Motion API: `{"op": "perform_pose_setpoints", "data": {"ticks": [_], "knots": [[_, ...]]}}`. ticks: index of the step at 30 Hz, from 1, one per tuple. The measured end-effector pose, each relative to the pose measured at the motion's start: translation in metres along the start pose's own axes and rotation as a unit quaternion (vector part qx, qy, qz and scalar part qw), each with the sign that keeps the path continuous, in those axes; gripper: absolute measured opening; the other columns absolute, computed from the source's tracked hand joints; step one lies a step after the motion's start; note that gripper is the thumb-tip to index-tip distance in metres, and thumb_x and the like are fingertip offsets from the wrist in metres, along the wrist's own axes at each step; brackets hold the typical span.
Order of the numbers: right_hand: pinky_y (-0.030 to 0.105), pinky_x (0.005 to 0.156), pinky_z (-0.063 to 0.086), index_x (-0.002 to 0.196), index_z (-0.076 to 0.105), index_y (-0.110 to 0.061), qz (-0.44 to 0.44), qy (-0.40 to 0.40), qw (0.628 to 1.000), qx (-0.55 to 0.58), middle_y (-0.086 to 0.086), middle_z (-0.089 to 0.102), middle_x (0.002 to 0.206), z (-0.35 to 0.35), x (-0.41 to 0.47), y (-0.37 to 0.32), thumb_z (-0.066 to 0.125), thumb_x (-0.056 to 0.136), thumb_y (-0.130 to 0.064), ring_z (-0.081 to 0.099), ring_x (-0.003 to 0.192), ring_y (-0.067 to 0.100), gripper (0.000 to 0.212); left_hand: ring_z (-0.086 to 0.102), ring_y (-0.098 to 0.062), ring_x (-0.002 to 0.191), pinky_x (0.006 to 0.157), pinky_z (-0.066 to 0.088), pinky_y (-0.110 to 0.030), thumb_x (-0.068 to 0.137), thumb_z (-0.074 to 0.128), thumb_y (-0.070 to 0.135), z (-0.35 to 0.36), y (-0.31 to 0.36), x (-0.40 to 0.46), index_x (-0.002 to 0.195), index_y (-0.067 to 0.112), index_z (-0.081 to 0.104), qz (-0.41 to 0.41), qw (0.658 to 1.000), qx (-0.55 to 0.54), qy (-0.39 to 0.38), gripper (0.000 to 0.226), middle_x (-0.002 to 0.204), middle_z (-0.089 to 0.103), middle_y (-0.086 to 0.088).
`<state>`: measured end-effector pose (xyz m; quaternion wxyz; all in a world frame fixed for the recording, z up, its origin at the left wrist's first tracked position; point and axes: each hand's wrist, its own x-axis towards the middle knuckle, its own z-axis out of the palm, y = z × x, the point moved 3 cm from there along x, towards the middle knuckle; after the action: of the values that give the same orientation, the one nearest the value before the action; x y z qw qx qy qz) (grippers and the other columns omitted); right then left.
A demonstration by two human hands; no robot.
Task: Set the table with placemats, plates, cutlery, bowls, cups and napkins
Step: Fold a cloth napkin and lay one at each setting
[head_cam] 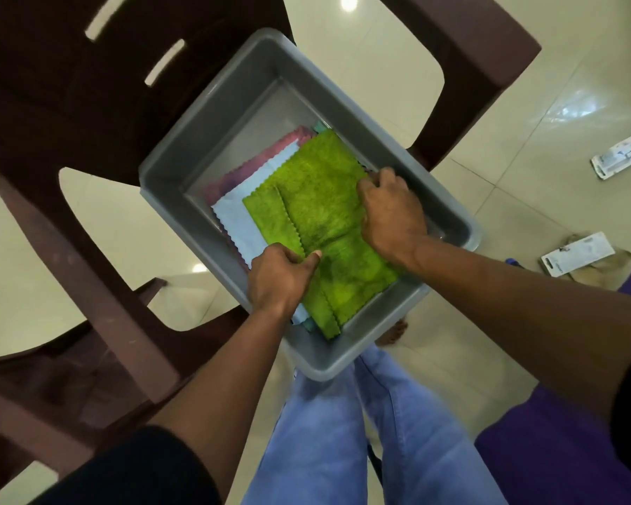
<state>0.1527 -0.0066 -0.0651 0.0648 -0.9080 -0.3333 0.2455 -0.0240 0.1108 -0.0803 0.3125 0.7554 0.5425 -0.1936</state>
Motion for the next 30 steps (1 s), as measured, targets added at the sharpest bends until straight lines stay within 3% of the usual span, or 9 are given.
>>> {"op": "perform_pose_setpoints", "data": {"ticks": [4,7,11,14,17,20,24,26,30], "knots": [[0.049,0.084,0.058,0.132,0.053,-0.011,0.027,0.010,0.998,0.054,0.017,0.058,0.114,0.004,-0.002,0.008,0.060,0.090,0.003,0.060,0.101,0.035,0.044,0.067,-0.034,0.074,0.063,0.048,-0.033,0.082,0.073,0.062,0.008,0.001,0.009,0.064,0.010,0.059,0.009,0.997,0.081,-0.011,0.057,0.074,0.069,-0.013],[0.048,0.085,0.058,0.133,0.053,-0.011,0.061,0.006,0.994,0.095,0.016,0.065,0.111,0.006,-0.004,0.018,0.060,0.091,0.002,0.064,0.099,0.035,0.045,0.067,-0.038,0.079,0.067,0.052,-0.036,0.085,0.072,0.039,0.010,-0.001,0.019,0.065,0.009,0.056,0.021,0.997,0.066,-0.025,0.039,0.081,0.070,-0.019],[0.042,0.081,0.057,0.103,0.067,-0.016,0.147,-0.011,0.980,0.136,0.008,0.071,0.099,0.008,-0.006,0.027,0.067,0.095,-0.021,0.067,0.093,0.032,0.009,0.067,-0.034,0.074,0.068,0.057,-0.039,0.074,0.064,0.031,0.005,-0.006,0.016,0.071,0.006,0.062,0.007,1.000,0.013,-0.026,0.025,0.071,0.069,-0.014],[0.040,0.081,0.057,0.091,0.069,-0.020,0.187,-0.008,0.964,0.190,-0.001,0.071,0.090,0.010,-0.004,0.030,0.071,0.093,-0.029,0.067,0.088,0.024,0.010,0.073,-0.032,0.070,0.073,0.063,-0.044,0.073,0.061,0.032,0.003,-0.013,0.012,0.073,0.007,0.069,-0.070,0.990,-0.120,-0.026,0.026,0.069,0.073,-0.012],[0.039,0.080,0.058,0.088,0.069,-0.021,0.198,0.010,0.941,0.273,-0.007,0.071,0.085,0.008,-0.002,0.026,0.075,0.088,-0.024,0.067,0.082,0.016,0.006,0.077,-0.031,0.077,0.077,0.065,-0.043,0.085,0.067,0.023,0.005,-0.015,0.010,0.074,0.007,0.067,-0.151,0.943,-0.297,-0.014,0.019,0.075,0.075,-0.017],[0.037,0.070,0.057,0.078,0.067,-0.015,0.204,0.034,0.911,0.357,-0.008,0.067,0.073,0.006,-0.006,0.021,0.074,0.078,-0.017,0.065,0.071,0.013,0.008,0.070,-0.027,0.069,0.065,0.063,-0.033,0.086,0.062,0.006,0.003,-0.010,0.000,0.071,0.007,0.060,-0.194,0.858,-0.476,0.004,0.015,0.064,0.065,-0.012],[0.025,0.057,0.050,0.078,0.064,-0.014,0.236,0.054,0.848,0.471,-0.007,0.063,0.068,0.003,-0.017,0.026,0.074,0.079,-0.012,0.056,0.057,0.001,0.010,0.056,-0.016,0.052,0.060,0.057,-0.029,0.084,0.053,0.004,-0.010,-0.003,-0.015,0.062,0.011,0.052,-0.203,0.792,-0.575,0.026,0.023,0.053,0.055,-0.002],[0.023,0.059,0.050,0.087,0.064,-0.018,0.253,0.056,0.812,0.524,-0.004,0.063,0.077,-0.005,-0.024,0.026,0.072,0.082,-0.005,0.056,0.061,0.000,0.016,0.055,-0.018,0.057,0.065,0.053,-0.030,0.086,0.047,0.006,-0.022,-0.003,-0.022,0.062,0.015,0.047,-0.205,0.764,-0.612,0.013,0.025,0.060,0.053,-0.002],[0.038,0.075,0.057,0.099,0.069,-0.021,0.257,0.035,0.770,0.583,0.008,0.069,0.106,-0.036,-0.040,0.030,0.063,0.089,0.003,0.066,0.085,0.021,0.026,0.058,-0.022,0.069,0.072,0.049,-0.033,0.090,0.039,0.017,-0.056,-0.002,-0.034,0.076,0.017,0.053,-0.166,0.742,-0.648,-0.050,0.020,0.077,0.058,-0.005]]}}
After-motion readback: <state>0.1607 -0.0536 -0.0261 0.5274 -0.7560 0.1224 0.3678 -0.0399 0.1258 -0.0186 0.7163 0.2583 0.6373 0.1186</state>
